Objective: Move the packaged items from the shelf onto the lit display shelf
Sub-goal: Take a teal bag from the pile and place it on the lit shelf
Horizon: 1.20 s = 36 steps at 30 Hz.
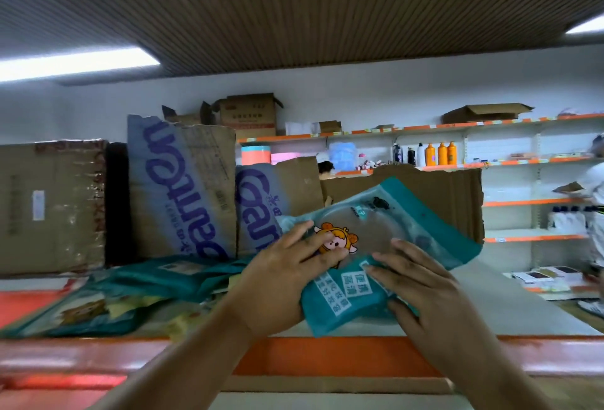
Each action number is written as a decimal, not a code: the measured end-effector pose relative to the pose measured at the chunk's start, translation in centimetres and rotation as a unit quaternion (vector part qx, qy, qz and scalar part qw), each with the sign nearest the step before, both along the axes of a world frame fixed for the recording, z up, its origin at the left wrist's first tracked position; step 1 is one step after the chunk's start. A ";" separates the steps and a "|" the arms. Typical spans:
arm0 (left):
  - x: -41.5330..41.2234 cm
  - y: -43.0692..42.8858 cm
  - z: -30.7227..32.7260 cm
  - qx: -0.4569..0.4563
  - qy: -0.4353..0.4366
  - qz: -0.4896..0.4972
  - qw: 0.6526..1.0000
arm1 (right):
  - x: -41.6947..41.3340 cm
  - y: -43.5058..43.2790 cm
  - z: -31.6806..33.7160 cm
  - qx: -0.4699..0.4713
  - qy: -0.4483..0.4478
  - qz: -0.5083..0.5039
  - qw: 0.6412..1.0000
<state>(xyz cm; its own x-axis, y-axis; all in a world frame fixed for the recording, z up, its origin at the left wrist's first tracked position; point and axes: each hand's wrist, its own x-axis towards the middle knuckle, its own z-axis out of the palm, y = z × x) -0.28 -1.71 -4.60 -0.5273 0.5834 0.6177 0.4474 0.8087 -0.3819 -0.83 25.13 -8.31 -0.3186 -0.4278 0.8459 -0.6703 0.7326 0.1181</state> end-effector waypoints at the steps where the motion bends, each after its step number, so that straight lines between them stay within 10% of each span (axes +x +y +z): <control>1: 0.8 -1.0 0.8 -0.007 0.016 0.010 1.000 | 0.1 -1.1 0.7 -0.004 0.000 0.013 1.000; 19: 19.9 -34.1 2.7 0.038 0.055 0.167 0.984 | 9.8 -37.2 5.4 0.046 -0.093 0.222 0.969; 36: 41.8 -62.1 -2.1 0.210 -0.020 0.399 0.892 | 21.0 -75.0 -0.2 0.047 -0.131 0.474 0.869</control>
<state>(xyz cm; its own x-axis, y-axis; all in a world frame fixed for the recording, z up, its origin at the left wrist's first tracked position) 41.52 -63.77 -6.68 -0.6971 -0.2667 0.6655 -0.3286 0.9438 0.0340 20.20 -49.86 -8.49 0.0381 -0.6663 0.7447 -0.9805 -0.1689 -0.1009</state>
